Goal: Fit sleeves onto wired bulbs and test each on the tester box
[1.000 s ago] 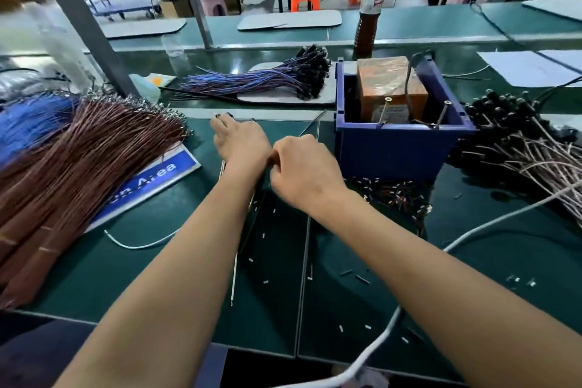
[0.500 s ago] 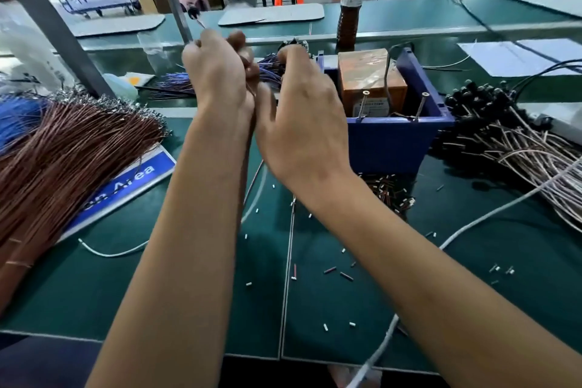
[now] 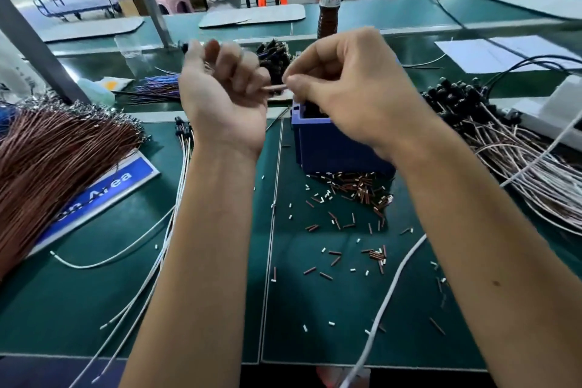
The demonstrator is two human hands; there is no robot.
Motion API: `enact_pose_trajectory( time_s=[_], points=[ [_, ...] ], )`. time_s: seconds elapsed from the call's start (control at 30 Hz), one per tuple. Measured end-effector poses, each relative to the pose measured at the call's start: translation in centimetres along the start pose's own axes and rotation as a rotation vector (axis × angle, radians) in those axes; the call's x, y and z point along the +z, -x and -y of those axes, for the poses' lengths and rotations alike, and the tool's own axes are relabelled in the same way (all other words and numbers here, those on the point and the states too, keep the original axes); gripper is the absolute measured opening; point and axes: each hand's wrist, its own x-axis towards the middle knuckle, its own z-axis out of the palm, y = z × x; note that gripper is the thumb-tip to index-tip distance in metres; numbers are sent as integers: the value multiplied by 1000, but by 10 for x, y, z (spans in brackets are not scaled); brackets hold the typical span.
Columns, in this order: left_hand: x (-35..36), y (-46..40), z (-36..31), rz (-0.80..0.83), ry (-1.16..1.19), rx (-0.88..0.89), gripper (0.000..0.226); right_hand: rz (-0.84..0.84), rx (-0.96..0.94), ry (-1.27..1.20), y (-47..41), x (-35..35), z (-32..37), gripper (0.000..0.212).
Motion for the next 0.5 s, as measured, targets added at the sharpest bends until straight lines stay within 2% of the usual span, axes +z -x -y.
enact_pose_trajectory(
  time_s=[0.1,0.17,0.3,0.4,0.5],
  points=[
    [-20,15,14,210,-262,-19,31,134,-92,175,3,-22,-5,5],
    [-31,23,24,333,-511,61,23,215,-139,285,6,-33,-10,11],
    [-44,28,39,547,-996,262,15,353,-137,329,17,-48,-26,17],
    [-49,32,54,656,-1202,269,19,307,-134,356,28,-51,-45,15],
    [-60,33,67,730,-1421,392,28,197,-104,272,43,-49,-64,18]
  ],
)
